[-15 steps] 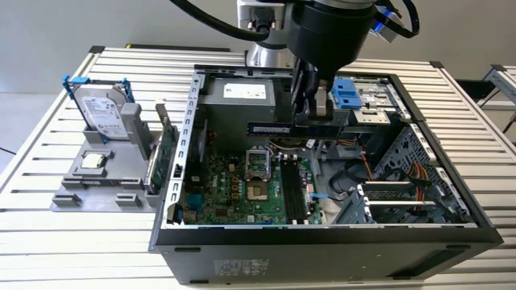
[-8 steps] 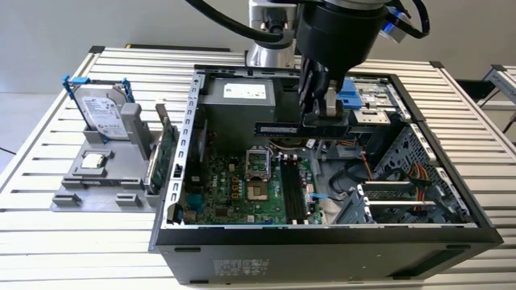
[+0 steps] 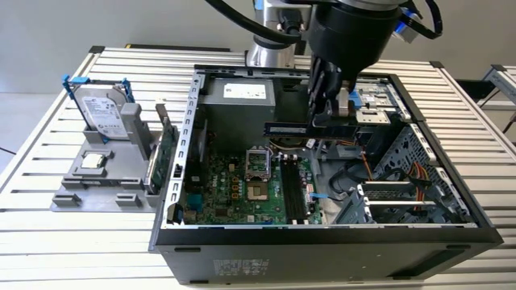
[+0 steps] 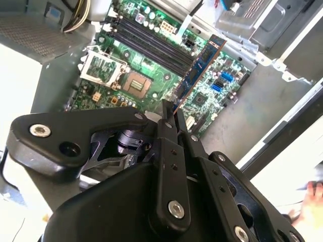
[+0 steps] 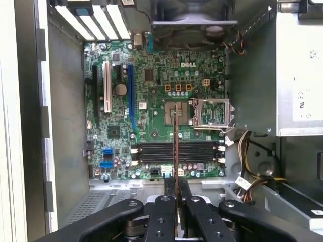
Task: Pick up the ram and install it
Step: 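Pick up the ram and move it above insertion slot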
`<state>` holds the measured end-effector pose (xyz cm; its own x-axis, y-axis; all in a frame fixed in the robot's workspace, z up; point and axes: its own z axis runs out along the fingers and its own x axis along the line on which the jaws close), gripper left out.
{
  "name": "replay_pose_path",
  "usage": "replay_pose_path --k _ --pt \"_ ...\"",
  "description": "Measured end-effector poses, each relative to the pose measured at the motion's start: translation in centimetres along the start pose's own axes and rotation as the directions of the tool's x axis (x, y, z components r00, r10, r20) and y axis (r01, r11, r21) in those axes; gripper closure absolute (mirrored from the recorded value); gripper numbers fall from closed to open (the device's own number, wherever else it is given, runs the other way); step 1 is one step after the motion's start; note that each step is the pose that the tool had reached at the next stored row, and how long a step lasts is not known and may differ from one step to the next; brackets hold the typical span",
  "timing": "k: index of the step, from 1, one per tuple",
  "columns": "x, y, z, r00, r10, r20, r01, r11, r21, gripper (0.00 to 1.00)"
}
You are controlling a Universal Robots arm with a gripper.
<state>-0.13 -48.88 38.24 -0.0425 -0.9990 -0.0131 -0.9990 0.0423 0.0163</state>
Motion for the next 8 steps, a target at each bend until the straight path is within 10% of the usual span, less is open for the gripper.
replay_pose_path --k 8 --pt "-0.06 -1.25 -0.02 1.0000 0.000 0.0000 0.000 1.0000 0.0000 1.00"
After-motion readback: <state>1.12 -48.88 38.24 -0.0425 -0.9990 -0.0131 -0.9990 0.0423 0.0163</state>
